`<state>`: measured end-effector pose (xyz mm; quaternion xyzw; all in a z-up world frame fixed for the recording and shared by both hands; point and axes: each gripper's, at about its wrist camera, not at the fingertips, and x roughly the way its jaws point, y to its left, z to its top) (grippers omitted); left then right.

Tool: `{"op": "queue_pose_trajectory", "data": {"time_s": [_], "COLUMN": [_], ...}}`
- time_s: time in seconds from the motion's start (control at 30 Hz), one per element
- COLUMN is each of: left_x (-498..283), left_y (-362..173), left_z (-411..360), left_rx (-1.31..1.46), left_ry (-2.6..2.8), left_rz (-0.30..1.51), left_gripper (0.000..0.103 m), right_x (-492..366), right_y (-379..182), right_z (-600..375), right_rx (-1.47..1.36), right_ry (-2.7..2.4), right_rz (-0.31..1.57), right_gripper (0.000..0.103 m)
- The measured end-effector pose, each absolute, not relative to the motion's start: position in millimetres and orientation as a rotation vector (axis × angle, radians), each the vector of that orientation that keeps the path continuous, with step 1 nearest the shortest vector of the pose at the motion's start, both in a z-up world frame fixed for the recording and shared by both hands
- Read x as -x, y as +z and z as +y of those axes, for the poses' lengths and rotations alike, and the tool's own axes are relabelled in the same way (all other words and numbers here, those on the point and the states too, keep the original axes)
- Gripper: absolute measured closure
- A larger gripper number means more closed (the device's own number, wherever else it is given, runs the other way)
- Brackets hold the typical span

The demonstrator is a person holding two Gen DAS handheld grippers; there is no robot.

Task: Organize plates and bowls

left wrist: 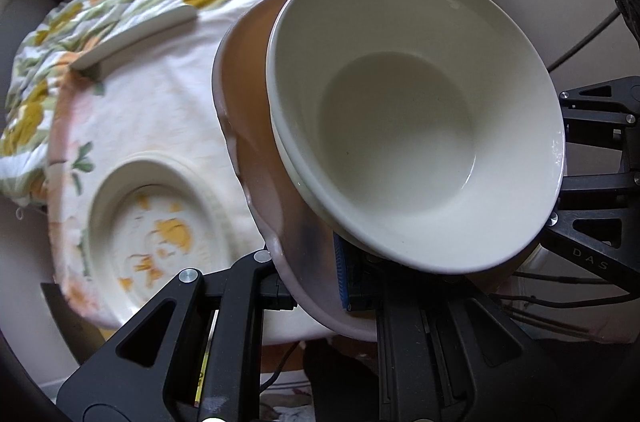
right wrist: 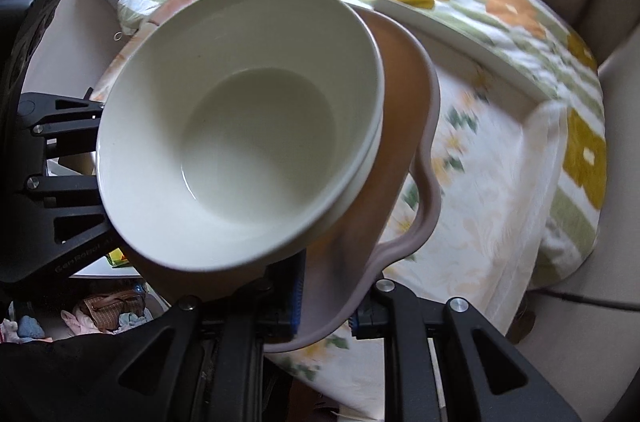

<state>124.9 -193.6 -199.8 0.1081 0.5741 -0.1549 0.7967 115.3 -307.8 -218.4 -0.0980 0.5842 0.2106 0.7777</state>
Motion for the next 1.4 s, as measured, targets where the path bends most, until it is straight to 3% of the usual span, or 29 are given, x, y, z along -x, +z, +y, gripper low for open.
{"op": "queue_pose_trajectory", "data": {"time_s": [0.27,0.63,1.4], "left_x": [-129.6,-140.7,-149.9], "left_y": [-196.5,-232.2,-270.6], "left_z": [-95.9,20.5,27.2], "left_rx": [-0.255,-0.266,-0.327], "left_ry": [-0.336,-0.359,-0.396], "left_rz": [1.227,1.283,1.255], "left_gripper": [0.092,0.092,0.092], "right_x": [-115.1,-123.1,-119.1], "right_y": [-210.9,-237.7,-272.2], "right_z": [-222.4,-115.1,-96.8], "right_rx": [0.209,0.18,0.091], "right_ry": [0.452,0.44,0.309], "right_rz": [1.25,1.28,1.269], "right_gripper": [0.087,0.087,0.087]}}
